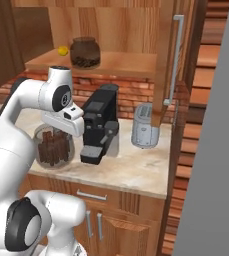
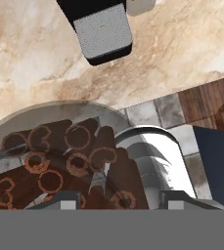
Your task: Pick the jar and jar from the dining table and place them in the open cabinet. Close the cabinet after placing the objects.
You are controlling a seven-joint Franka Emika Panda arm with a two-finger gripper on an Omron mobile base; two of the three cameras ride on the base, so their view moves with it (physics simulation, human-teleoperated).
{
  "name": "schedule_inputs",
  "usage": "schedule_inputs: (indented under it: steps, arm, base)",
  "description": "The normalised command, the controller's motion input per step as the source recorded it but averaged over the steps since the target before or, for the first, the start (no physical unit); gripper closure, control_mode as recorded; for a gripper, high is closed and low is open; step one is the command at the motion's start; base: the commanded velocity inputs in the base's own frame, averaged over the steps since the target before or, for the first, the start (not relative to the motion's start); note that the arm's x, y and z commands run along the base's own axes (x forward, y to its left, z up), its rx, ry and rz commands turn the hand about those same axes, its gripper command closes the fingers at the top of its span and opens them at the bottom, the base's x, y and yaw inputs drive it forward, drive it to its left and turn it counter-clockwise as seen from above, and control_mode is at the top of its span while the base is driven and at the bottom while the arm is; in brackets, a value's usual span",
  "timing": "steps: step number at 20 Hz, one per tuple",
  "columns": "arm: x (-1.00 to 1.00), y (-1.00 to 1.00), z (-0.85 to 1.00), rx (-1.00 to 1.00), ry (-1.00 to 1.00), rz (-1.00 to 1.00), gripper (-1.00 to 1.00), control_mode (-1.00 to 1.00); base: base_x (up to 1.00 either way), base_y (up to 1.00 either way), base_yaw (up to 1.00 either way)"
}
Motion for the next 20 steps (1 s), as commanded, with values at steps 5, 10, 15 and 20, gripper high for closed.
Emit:
schedule_inputs:
  steps: [5, 10, 15, 20]
  arm:
    - [0.0, 0.0, 0.0, 0.0, 0.0, 0.0, 1.0, 1.0]
    - [0.0, 0.0, 0.0, 0.0, 0.0, 0.0, 1.0, 1.0]
    - [0.0, 0.0, 0.0, 0.0, 0.0, 0.0, 1.0, 1.0]
    - [0.0, 0.0, 0.0, 0.0, 0.0, 0.0, 1.0, 1.0]
  base:
    - [0.26, 0.0, -0.09]
    - [0.23, 0.0, -0.1]
    - [0.46, 0.0, -0.07]
    - [0.42, 0.0, -0.06]
